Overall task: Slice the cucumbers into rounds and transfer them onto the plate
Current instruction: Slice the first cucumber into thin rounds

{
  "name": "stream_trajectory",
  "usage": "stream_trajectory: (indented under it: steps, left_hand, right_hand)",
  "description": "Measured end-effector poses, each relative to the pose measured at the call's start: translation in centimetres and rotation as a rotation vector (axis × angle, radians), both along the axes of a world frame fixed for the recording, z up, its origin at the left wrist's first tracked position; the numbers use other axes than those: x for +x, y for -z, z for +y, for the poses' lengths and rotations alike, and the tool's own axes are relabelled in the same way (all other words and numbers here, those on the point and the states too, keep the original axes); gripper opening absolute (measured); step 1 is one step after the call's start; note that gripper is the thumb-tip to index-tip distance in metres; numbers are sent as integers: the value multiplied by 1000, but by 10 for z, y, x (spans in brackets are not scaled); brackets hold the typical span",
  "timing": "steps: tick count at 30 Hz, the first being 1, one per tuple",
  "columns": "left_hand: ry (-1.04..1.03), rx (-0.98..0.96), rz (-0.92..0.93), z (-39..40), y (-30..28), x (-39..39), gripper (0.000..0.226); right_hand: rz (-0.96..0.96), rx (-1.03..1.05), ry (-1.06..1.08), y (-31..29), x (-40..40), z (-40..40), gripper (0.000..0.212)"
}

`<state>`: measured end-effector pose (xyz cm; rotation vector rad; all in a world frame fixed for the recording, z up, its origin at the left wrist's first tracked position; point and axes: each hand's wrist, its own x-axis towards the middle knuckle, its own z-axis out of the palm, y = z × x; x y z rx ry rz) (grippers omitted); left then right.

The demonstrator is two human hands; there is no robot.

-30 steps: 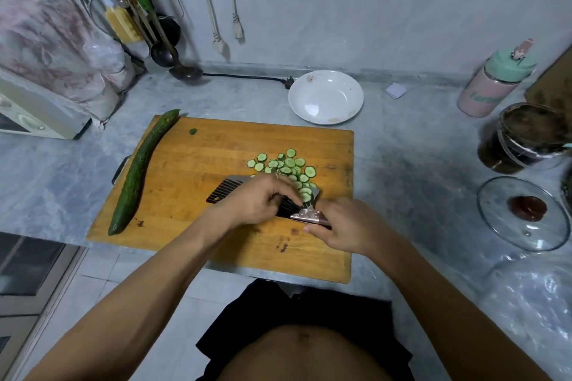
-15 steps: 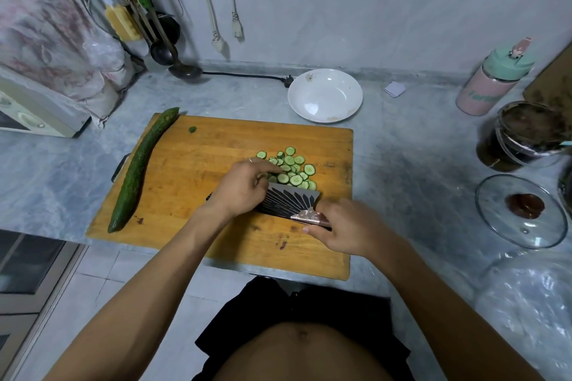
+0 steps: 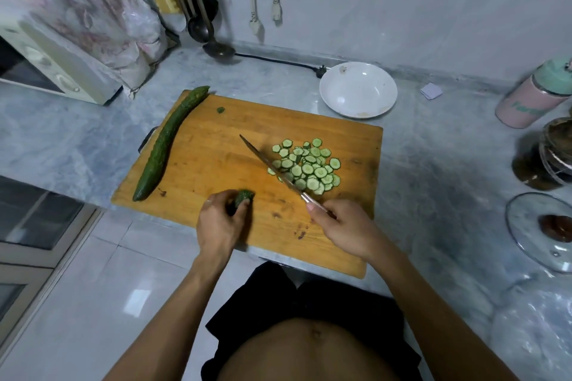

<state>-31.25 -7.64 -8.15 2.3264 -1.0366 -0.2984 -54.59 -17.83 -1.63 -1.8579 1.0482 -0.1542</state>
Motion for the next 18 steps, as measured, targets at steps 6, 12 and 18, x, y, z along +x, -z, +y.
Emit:
stream_trajectory:
  steps: [6, 12, 18]
  left_hand:
    - [72, -190, 20, -1, 14, -12, 24]
    - [139, -252, -103, 4, 25, -14, 32]
    - [134, -242, -129, 5, 30, -14, 30]
  right_hand:
    - [98, -85, -74, -2, 12, 21, 55]
    - [183, -152, -138, -14, 20, 37, 52]
    - [211, -175, -141, -22, 22, 46, 50]
